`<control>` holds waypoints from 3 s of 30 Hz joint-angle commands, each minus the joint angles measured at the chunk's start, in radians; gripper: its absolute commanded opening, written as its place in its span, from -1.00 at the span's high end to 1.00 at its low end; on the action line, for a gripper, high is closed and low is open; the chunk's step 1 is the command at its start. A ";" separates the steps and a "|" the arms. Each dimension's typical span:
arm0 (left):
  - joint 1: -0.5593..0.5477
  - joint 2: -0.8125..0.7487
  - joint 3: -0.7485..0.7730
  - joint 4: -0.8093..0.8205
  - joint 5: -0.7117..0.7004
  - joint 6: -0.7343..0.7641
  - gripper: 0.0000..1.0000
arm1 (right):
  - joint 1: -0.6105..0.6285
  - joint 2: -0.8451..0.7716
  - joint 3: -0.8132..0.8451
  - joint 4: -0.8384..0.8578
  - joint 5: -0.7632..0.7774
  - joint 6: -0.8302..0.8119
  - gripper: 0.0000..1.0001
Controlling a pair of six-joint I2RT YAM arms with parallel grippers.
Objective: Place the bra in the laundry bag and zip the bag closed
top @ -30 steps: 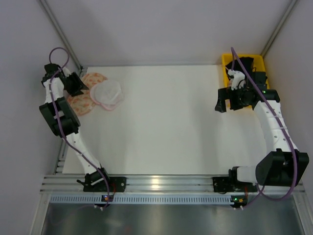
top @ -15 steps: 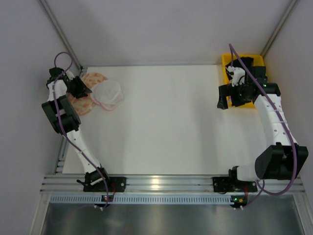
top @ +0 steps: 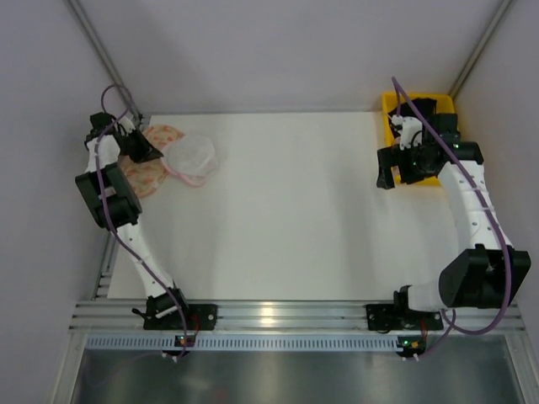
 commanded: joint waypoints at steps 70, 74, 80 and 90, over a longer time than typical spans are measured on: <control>-0.457 -0.560 -0.619 0.657 -0.290 -0.540 1.00 | 0.001 0.053 -0.004 0.067 -0.190 0.063 -0.99; -0.397 -0.577 -0.674 0.724 -0.333 -0.642 1.00 | 0.001 0.062 0.007 0.059 -0.178 0.057 -0.99; -0.387 -0.560 -0.729 0.700 -0.359 -0.653 -0.06 | -0.003 0.073 0.042 0.059 -0.167 0.058 -0.99; -0.353 -0.606 -0.485 0.411 -0.284 -0.233 -0.96 | -0.182 0.105 0.304 -0.011 -0.276 0.076 -0.99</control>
